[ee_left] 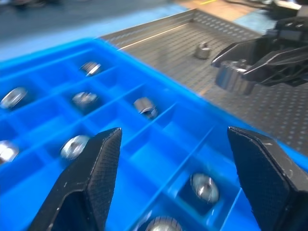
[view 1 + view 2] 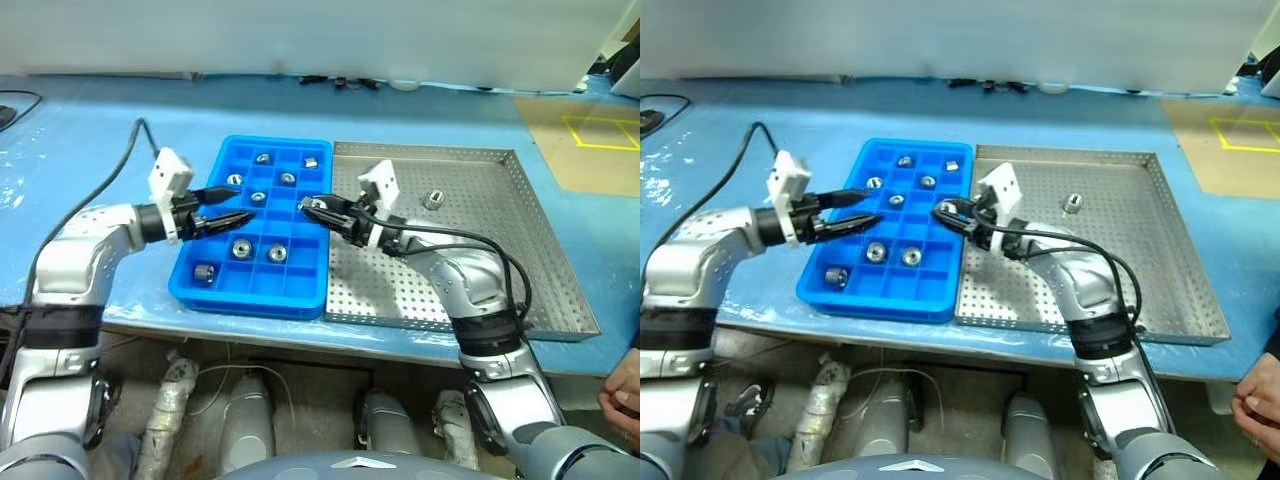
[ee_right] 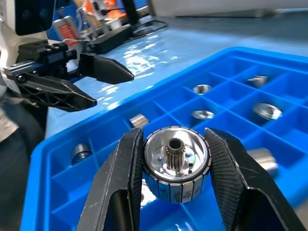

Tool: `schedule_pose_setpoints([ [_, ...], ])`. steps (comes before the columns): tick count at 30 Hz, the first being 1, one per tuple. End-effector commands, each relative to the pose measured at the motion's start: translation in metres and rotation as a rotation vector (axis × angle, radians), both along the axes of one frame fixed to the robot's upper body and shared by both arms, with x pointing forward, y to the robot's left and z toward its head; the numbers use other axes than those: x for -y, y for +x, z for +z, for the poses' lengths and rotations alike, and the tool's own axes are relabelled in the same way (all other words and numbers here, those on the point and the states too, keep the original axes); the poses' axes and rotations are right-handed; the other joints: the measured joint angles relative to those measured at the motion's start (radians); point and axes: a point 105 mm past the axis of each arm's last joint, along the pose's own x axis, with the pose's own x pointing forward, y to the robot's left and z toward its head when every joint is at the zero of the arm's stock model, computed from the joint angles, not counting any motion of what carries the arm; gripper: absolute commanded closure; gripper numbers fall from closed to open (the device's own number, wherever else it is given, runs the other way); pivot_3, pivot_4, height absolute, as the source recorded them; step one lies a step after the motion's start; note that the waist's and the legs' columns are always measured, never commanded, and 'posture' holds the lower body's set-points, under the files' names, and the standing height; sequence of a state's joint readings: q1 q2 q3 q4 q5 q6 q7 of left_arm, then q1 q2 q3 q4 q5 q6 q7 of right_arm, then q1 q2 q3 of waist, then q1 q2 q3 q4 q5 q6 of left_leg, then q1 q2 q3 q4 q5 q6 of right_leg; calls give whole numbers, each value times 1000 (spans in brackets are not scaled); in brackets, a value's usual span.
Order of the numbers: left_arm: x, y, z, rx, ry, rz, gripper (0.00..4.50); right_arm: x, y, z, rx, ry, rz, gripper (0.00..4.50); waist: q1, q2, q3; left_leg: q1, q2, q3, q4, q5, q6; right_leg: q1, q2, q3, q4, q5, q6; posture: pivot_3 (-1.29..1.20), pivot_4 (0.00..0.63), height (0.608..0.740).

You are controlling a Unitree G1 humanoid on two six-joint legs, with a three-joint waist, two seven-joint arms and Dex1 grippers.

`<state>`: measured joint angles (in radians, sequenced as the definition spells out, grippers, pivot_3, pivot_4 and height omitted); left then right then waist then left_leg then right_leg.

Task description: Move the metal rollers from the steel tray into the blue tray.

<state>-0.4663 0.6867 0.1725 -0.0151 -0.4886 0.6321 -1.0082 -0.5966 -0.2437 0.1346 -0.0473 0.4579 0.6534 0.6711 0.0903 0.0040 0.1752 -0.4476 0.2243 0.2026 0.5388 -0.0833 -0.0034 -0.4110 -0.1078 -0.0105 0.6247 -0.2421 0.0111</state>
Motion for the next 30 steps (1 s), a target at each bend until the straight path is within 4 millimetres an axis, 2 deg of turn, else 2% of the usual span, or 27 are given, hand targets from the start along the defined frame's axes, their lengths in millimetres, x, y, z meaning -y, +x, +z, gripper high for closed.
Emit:
schedule_pose_setpoints([
  [1,-13,-15,16,67,-9,70,817,-15,4,14,61,17,59,2905,11,0,0,0,0,0,0,0,0,0,0,-1,0,0,0,175,150,740],
  [9,-22,-41,1,26,-33,173,817,-20,13,15,63,7,99,2905,66,0,0,0,0,-2,-3,0,0,1,-1,-2,0,0,0,252,150,740],
  [13,-17,-44,-1,16,-40,167,817,-18,12,11,59,-12,98,2905,75,0,0,0,0,-4,-3,0,-1,1,-1,-2,1,0,0,237,150,740],
  [18,-10,-40,0,8,-46,140,817,-6,10,13,49,-8,83,2905,73,-1,0,1,-1,-5,-4,1,-2,2,0,-2,2,0,1,193,150,740],
  [21,-5,-36,0,2,-47,112,817,1,-3,0,15,-40,112,2905,72,-1,-1,1,-1,-5,-4,2,-4,2,0,-2,1,0,1,166,150,740],
  [25,3,-29,1,1,-38,71,817,16,-15,-26,-52,-109,98,2905,65,-2,-1,1,-1,-5,-4,3,-6,2,0,-2,0,0,1,125,150,740],
  [30,9,-19,3,-1,-32,28,817,30,-26,-39,-98,-127,58,2905,59,-2,-1,4,0,-5,-4,4,-7,4,0,-1,1,0,1,81,150,740],
])
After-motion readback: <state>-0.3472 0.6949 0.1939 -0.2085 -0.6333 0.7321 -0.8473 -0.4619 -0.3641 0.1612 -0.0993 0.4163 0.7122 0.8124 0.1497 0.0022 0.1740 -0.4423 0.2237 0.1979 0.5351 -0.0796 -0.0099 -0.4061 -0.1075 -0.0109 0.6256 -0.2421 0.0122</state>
